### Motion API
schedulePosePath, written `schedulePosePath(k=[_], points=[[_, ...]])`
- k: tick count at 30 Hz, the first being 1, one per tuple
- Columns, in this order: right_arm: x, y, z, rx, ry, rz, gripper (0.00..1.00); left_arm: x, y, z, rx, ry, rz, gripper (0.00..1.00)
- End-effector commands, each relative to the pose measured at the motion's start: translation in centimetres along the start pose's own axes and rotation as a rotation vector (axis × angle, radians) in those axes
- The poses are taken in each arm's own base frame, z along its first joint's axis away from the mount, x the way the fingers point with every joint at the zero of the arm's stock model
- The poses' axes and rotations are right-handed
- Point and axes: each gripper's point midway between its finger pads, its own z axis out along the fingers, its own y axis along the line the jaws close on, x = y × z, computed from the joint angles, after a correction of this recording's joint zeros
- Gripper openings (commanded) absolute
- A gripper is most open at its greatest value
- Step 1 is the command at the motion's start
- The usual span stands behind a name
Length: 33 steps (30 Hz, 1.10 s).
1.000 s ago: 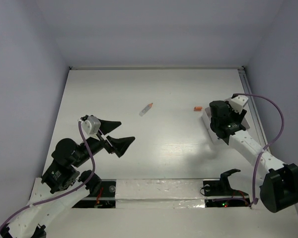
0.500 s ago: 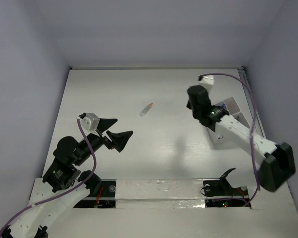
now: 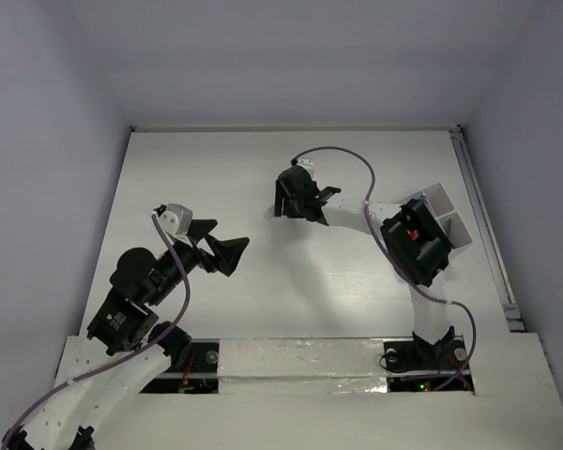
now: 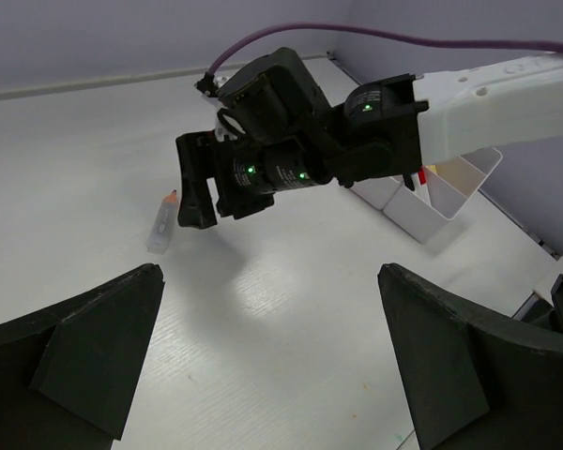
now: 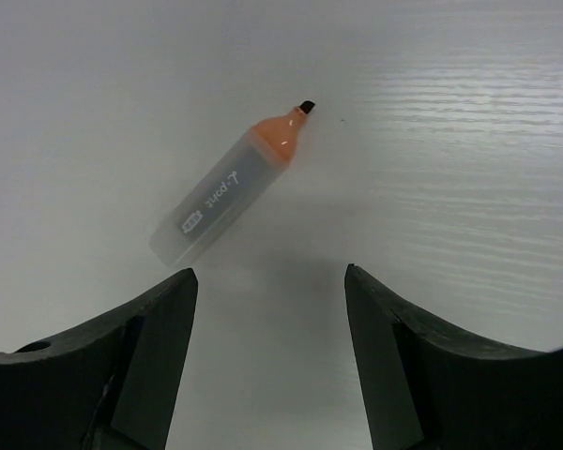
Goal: Sort the stationery into containers
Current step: Pick up the pen from the center of the board.
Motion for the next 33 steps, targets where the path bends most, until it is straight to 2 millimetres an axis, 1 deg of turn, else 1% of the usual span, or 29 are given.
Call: schedulePosePath(k=[1,2,4,5,6,8,9,11,12,13,15,19,22,25,26,27,31,32,33], points=[[-1.7,4.7,0.2,-0.146,-0.032,0.062,0.7,-1.2,-0.1,0.3,0.004,-0.035,-0.002,0.99],[-1.4,5.1,1.0,-0.151,-0.021,0.063,0.7,-1.1,-0.1,0.4,0.007,-0.033,-0.001,0.99],[-1.2,5.2,2.0,-0.142,-0.02,0.071,0.71,-1.1,-0.1,0.3,0.007,-0.033,-0.001,0.99],[-0.5,5.0,2.9,-0.123,-0.008,0.065,0.71,-1.0,-0.1,0.3,0.008,-0.03,-0.001,0.99],[-1.2,5.3,3.2,-0.122,-0.021,0.07,0.71,-1.1,-0.2,0.3,0.008,-0.033,-0.001,0.99],[-0.7,5.2,4.1,-0.099,-0.005,0.064,0.71,-1.1,-0.2,0.3,0.011,-0.032,-0.002,0.99],[-0.8,5.2,4.8,-0.083,-0.007,0.058,0.71,-1.1,-0.3,0.3,0.015,-0.032,0.0,0.99],[-0.4,4.8,5.4,-0.053,0.003,0.048,0.71,-1.1,-0.3,0.3,0.018,-0.031,0.0,0.99],[0.1,4.3,6.2,-0.027,0.012,0.034,0.7,-1.0,-0.3,0.4,0.019,-0.03,0.0,0.99],[-0.1,4.3,6.2,-0.013,0.016,0.027,0.69,-1.0,-0.3,0.4,0.017,-0.03,-0.001,0.99],[0.5,3.8,7.0,0.019,0.029,0.007,0.64,-1.0,-0.3,0.4,0.019,-0.03,0.001,0.99],[0.6,3.2,7.3,0.051,0.035,-0.022,0.62,-1.0,-0.3,0.4,0.018,-0.028,-0.001,0.99],[0.6,2.5,7.3,0.077,0.033,-0.053,0.56,-0.9,-0.3,0.5,0.015,-0.024,-0.001,0.99],[0.6,2.4,7.8,0.095,0.039,-0.082,0.55,-0.7,-0.4,0.7,0.023,-0.016,-0.002,0.99],[1.2,2.0,8.0,0.104,0.056,-0.095,0.55,-0.7,-0.4,0.8,0.028,-0.012,-0.003,0.98],[0.9,2.4,8.1,0.095,0.054,-0.098,0.53,-0.4,-0.5,0.9,0.032,-0.005,-0.009,0.98],[1.6,2.1,8.9,0.116,0.07,-0.107,0.4,0.2,-1.0,1.4,0.059,0.022,-0.044,0.98],[1.6,2.0,9.0,0.119,0.068,-0.104,0.3,0.5,-1.2,1.5,0.071,0.032,-0.053,0.98],[1.6,2.0,8.9,0.121,0.065,-0.1,0.26,0.8,-1.3,1.7,0.075,0.043,-0.063,0.97]])
